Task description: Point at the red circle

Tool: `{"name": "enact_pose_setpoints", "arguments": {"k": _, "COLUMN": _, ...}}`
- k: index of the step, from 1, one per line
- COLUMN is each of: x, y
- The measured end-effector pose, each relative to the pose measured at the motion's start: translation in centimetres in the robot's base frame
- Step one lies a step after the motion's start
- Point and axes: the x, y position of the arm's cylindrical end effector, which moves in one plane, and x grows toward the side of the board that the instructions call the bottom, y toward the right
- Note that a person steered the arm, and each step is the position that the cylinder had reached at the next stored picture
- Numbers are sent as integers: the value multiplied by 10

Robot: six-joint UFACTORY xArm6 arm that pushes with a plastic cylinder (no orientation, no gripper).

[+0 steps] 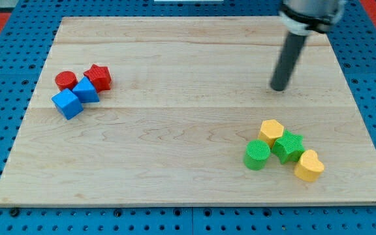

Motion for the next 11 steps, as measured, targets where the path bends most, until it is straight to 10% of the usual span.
{"name": "enact_pose_setpoints", "arguments": {"k": 2, "x": -74, "y": -119}}
{"name": "enact_pose_setpoints", "arguments": {"k": 6, "x": -128, "y": -178}}
{"name": "enact_pose_setpoints", "arguments": {"k": 9, "x": -99, "y": -359}}
{"name": "enact_pose_setpoints", "arguments": {"k": 11, "x": -9, "y": -435}}
